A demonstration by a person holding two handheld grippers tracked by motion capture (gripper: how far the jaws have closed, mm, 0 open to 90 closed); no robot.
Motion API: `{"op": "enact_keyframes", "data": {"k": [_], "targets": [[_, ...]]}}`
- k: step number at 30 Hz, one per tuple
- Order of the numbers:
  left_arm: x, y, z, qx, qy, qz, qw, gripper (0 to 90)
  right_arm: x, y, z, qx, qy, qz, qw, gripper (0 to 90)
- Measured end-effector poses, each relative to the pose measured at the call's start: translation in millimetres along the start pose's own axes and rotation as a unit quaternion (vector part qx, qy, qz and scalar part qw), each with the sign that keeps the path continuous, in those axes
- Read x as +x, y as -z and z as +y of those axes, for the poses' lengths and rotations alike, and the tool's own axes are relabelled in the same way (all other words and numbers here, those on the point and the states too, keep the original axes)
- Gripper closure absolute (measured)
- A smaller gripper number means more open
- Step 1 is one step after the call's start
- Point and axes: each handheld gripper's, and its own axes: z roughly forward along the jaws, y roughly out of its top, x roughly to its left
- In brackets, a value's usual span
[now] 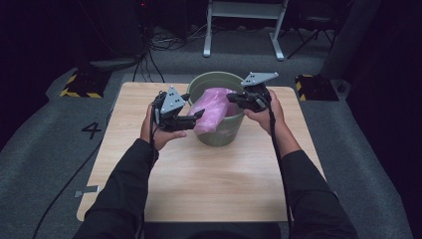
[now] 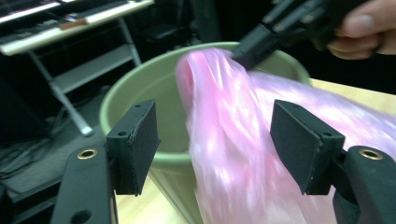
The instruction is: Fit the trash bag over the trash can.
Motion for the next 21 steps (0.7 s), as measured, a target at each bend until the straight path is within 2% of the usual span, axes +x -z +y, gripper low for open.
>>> {"op": "enact_keyframes", "data": {"k": [5, 8, 10, 11, 12, 13, 15, 16, 17, 18, 21], "targets": [[0.5, 10.9, -7.3, -0.009, 0.005, -0.017, 0.9998, 32.8, -5.4, 1.7, -3.7, 0.003, -0.004, -0.009, 0.9999, 89.6], [0.3, 11.9, -9.4, -0.01, 0.01, -0.027, 0.9995, 34.6, -8.7, 2.1, -5.1, 0.001, -0.011, -0.015, 0.9998, 90.0], [-0.8, 10.1, -9.0, -0.005, 0.007, -0.025, 0.9996, 36.6, -9.6, 1.9, -5.3, -0.003, -0.013, -0.008, 0.9999, 89.4], [-4.5, 3.2, -6.7, 0.008, 0.0, -0.014, 0.9999, 40.5, -8.7, 2.7, -4.7, -0.009, -0.013, -0.008, 0.9998, 85.0], [-4.5, 3.2, -6.7, 0.008, 0.0, -0.014, 0.9999, 46.1, -8.7, 2.7, -4.7, -0.009, -0.013, -0.008, 0.9998, 85.0], [-7.4, -2.6, -4.6, 0.012, -0.009, -0.011, 0.9998, 48.5, -7.0, 5.5, -3.3, -0.024, -0.017, 0.001, 0.9996, 74.5], [-8.6, -6.4, -3.5, 0.01, -0.01, -0.014, 0.9998, 57.4, -4.2, 8.1, -1.1, -0.034, -0.016, 0.012, 0.9992, 58.9], [-8.6, -6.4, -3.5, 0.01, -0.01, -0.014, 0.9998, 59.8, -4.2, 8.1, -1.1, -0.034, -0.016, 0.012, 0.9992, 58.9], [-8.2, -9.0, -2.9, 0.007, -0.007, -0.018, 0.9998, 63.6, 0.4, 9.5, 1.4, -0.043, -0.015, 0.011, 0.9989, 45.8], [-8.4, -9.9, -2.8, 0.005, -0.008, -0.017, 0.9998, 67.0, 2.4, 9.6, 2.1, -0.047, -0.015, 0.013, 0.9987, 41.6], [-6.7, -11.4, -2.1, 0.003, -0.011, -0.017, 0.9998, 74.5, 9.1, 7.2, 3.4, -0.04, 0.001, 0.04, 0.9984, 35.0]]}}
